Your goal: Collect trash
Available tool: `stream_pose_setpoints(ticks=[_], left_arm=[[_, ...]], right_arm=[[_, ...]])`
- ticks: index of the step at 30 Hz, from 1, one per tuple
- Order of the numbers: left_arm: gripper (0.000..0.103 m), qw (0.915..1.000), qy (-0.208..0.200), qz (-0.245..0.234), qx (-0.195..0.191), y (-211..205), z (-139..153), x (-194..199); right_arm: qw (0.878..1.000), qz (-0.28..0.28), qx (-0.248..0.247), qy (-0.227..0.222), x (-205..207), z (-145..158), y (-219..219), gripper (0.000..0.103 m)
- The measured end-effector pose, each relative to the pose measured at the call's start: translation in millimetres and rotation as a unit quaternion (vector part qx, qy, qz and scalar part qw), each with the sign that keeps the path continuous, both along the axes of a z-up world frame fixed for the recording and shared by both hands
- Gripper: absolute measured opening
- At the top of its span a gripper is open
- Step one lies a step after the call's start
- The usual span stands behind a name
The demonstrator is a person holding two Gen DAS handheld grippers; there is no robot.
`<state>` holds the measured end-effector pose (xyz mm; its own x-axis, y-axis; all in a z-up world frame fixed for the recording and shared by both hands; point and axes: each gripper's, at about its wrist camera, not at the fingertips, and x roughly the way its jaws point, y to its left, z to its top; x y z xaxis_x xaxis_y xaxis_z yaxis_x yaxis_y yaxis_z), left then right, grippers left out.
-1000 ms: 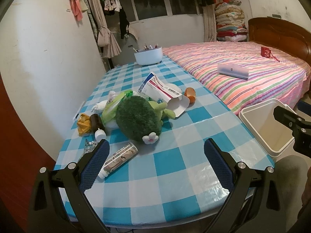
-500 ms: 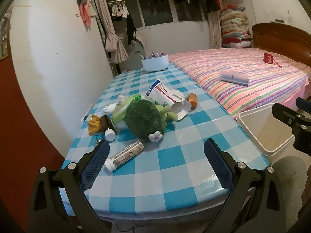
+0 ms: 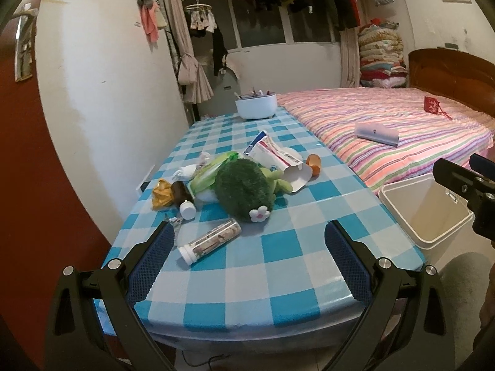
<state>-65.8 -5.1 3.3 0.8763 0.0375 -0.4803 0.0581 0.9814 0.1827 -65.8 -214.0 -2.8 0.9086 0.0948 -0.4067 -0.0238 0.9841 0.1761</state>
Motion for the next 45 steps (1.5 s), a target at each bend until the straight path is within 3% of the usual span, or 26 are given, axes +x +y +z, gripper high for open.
stream_pose_setpoints(ticks=[11, 22, 28, 37, 45], left_arm=[[0.096, 0.9999, -0.002, 0.007, -0.01, 15, 2, 0], [0.096, 0.9999, 0.01, 0.009, -0.009, 23, -7, 33], [0.096, 0.9989, 0.019, 0.042, -0.014, 45, -13, 50], [0.096, 0.9957, 0.043, 0.069, -0.043, 77, -22, 66], [0.096, 0.9926, 0.051, 0.094, -0.057, 99, -26, 66]], right_arm=[[1.0, 0.003, -0.017, 0.009, 17, 5, 21, 0.097], [1.0, 0.01, -0.024, 0.017, 48, 1, 25, 0.097], [0.999, 0.03, -0.018, 0.02, 73, -3, 32, 0.097], [0.992, 0.123, -0.007, 0.033, 117, -14, 66, 0.097], [0.972, 0.218, -0.072, 0.054, 163, -25, 140, 0.097]])
